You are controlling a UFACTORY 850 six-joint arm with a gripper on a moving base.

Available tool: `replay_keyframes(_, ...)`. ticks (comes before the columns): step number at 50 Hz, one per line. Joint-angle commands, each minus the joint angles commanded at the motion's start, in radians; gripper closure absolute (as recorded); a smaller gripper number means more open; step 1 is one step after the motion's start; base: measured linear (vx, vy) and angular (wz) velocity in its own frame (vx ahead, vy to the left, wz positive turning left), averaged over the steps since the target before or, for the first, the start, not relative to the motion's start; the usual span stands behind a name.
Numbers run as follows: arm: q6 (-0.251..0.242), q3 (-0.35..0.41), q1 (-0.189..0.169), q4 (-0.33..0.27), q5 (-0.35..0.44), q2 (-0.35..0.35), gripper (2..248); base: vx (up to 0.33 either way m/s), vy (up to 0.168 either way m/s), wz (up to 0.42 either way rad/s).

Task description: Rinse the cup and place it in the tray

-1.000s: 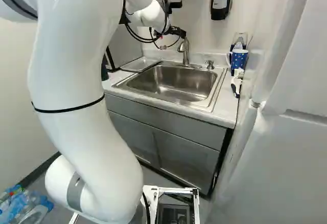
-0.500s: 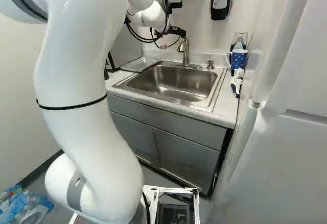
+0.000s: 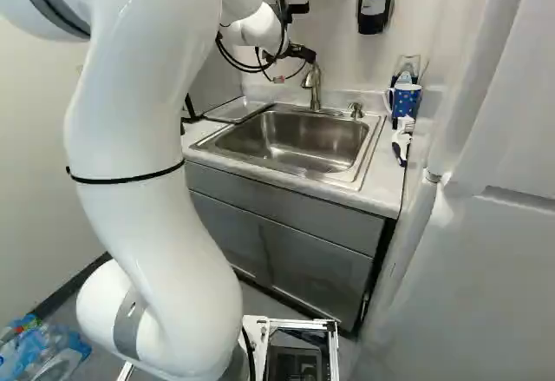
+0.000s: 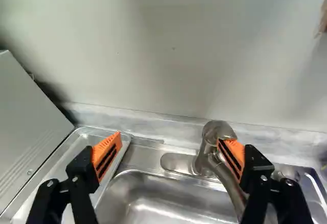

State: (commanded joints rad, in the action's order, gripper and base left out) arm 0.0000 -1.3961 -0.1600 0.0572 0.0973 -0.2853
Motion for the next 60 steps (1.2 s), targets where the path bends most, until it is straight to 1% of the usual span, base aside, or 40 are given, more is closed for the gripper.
replay_keyframes(25, 0.0, -0.011, 0.001, 0.0, 0.017, -0.01, 3, 0.0, 0.0, 0.0)
replay_keyframes(60, 0.0, -0.052, -0.007, 0.0, 0.045, -0.045, 3, 0.0, 0.0, 0.0)
